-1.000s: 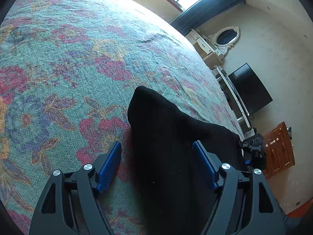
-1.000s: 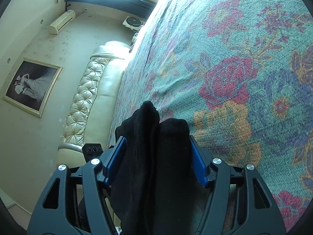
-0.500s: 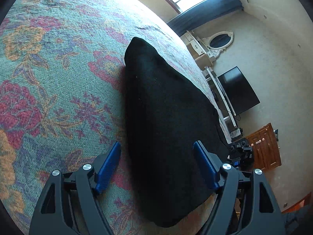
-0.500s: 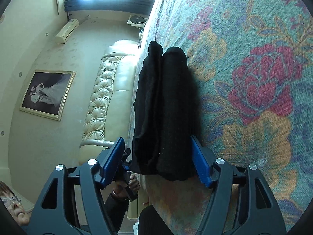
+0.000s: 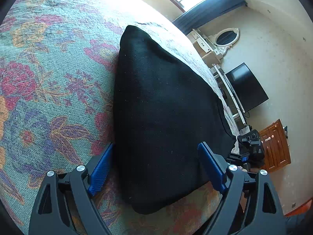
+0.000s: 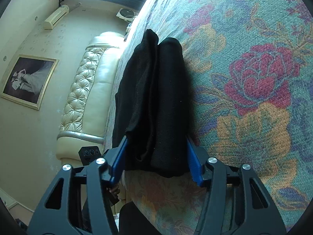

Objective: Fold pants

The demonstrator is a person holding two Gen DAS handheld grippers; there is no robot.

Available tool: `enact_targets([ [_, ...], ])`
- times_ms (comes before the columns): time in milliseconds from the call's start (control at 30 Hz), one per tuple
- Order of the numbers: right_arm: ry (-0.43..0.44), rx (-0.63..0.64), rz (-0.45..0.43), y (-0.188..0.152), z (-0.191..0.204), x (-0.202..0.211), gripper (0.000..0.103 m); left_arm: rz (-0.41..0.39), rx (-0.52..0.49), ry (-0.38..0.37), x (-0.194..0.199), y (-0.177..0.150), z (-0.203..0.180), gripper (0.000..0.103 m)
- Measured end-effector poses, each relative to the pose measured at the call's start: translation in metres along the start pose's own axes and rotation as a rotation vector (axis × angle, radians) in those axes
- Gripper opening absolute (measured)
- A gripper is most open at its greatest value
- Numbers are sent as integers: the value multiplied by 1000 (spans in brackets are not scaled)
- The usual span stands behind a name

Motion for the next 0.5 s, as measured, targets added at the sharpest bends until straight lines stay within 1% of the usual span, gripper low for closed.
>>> enact_targets([
  [33,8,-11,0,-1,-4,1,37,-2,-14,12,-1,-2,-2,84],
  [100,23,-28,-4,-2,-11,2,34,-8,-43,40,-3,-3,-4,81],
  [133,23,-27,-7,-3,-11,2,34,-13,-53,53,-3,-4,-3,79],
  [167,19,-23,-8,-4,-10,1,34,-21,-60,64,0,-9,-3,71],
  [200,19,-23,-10,-5,-10,2,34,-30,-59,66,1,-10,-1,67],
  [233,19,-25,-11,-5,-10,1,33,-38,-51,62,3,-11,1,65],
  [267,19,-26,-11,-5,-9,0,33,-45,-47,59,5,-12,3,61],
  [433,11,-37,-23,-6,-3,-1,30,-47,-52,68,9,-18,1,53],
  [500,12,-39,-28,-10,-6,4,29,-47,-51,71,11,-19,-2,49],
])
Point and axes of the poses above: each gripper's, at about its wrist camera, not at the fingertips, and x roughly against the way its jaws point, z to its left, y to its top, the point moved 1 cm from there along -x, roughly the way its jaws point, and after that the axes turned 6 degrees about x, right-handed, at the moved point
